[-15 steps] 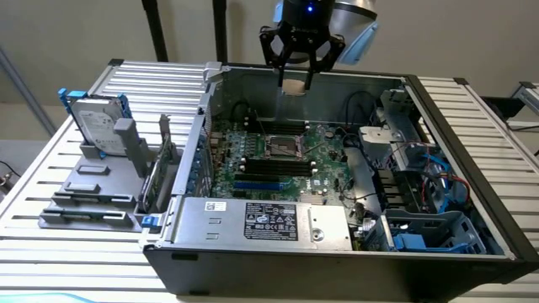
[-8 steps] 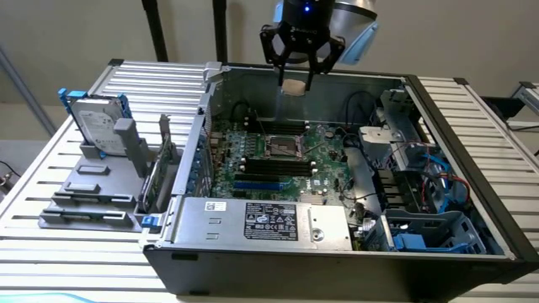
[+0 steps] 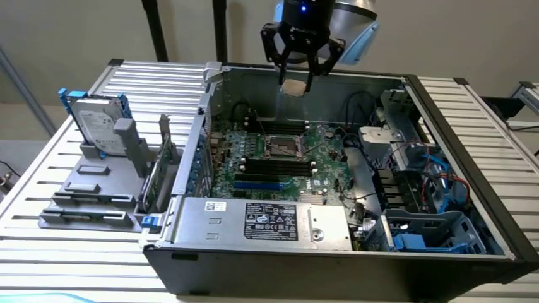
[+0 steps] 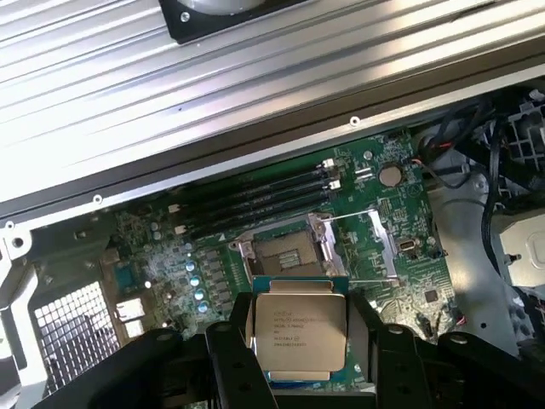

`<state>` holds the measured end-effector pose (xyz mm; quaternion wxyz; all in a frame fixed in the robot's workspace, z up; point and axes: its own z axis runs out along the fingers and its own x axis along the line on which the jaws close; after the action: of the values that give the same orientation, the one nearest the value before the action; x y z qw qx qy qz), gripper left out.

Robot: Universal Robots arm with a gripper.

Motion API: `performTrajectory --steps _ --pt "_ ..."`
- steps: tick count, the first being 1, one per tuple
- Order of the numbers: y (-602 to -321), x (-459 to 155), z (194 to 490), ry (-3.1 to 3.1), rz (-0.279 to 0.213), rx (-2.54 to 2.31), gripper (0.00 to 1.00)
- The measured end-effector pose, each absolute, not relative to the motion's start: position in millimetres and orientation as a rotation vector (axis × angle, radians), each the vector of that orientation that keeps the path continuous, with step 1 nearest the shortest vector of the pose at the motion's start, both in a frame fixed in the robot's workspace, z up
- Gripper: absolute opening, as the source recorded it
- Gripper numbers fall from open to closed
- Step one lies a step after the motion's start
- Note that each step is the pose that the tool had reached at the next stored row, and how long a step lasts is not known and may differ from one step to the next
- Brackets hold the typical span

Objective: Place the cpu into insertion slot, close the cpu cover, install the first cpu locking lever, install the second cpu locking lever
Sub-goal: 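Place the cpu into insertion slot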

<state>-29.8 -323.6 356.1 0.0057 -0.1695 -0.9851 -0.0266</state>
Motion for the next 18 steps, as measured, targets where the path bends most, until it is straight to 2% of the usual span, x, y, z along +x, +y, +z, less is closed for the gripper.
performTrajectory --steps 18 --pt "-323.6 -29.8 355.7 -2.979 -0.083 -0.983 0.54"
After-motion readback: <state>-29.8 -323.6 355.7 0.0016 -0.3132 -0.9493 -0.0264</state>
